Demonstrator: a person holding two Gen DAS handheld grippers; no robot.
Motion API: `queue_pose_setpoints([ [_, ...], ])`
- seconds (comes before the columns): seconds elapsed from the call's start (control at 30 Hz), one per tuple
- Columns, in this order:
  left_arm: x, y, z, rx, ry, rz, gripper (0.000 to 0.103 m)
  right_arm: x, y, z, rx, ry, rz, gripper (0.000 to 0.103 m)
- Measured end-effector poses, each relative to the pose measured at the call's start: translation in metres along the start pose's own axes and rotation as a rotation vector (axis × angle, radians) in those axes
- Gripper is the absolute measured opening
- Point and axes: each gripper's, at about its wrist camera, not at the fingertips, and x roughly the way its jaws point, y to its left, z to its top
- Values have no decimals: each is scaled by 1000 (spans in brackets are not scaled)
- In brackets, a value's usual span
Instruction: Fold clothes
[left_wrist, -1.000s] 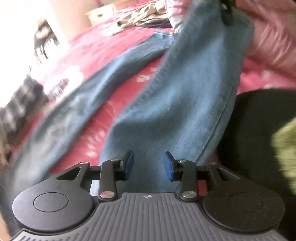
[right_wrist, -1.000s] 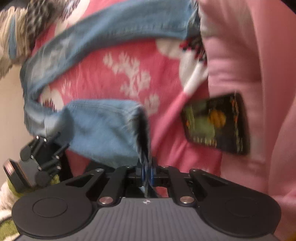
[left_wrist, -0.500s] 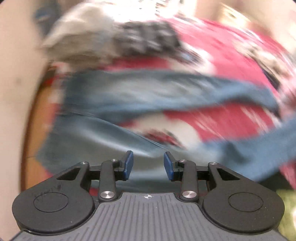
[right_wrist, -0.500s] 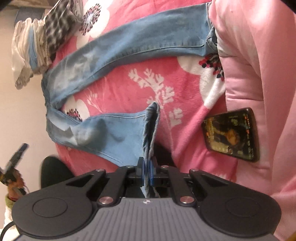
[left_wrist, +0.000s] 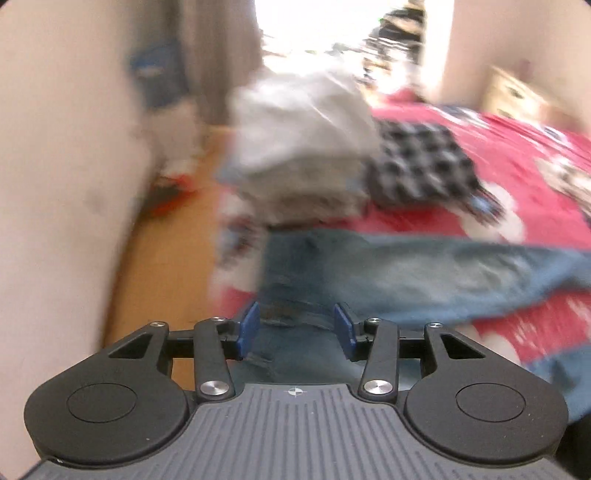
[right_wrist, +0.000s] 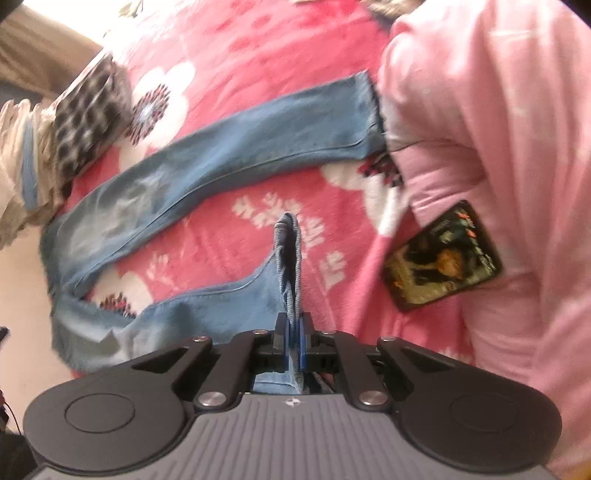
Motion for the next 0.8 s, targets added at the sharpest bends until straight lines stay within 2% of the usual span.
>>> queue_pose_setpoints([
  [0.07, 31, -13, -17, 75, 30, -86, 43, -5, -2, -13, 17, -12, -50, 6],
  [0.2, 80, -42, -49, 216, 79, -247, 43, 38, -40, -48, 103, -6, -114, 6],
  [0.3, 102, -58, -71, 246, 121, -331, 43, 72, -71, -74, 170, 0, -161, 6],
  [0.4, 120, -74, -88, 338, 93, -355, 43, 106, -101, -101, 237, 5, -207, 6],
  [0.5, 133, -85, -101, 458, 53, -329, 44, 140, -132, -127, 303, 11, -254, 8],
  [0.57, 141, -91, -108, 539, 28, -308, 44, 163, -152, -145, 348, 15, -285, 22],
  [0.6, 141, -92, -108, 565, 14, -308, 44, 171, -159, -149, 364, -12, -278, 26],
  [0.63, 140, -94, -107, 586, 0, -311, 45, 170, -161, -153, 371, -47, -267, 26],
  [0.67, 139, -95, -106, 608, -15, -314, 45, 159, -157, -157, 347, -89, -294, 26],
  [0.8, 134, -101, -103, 695, -74, -327, 45, 104, -127, -174, 182, -226, -442, 30],
])
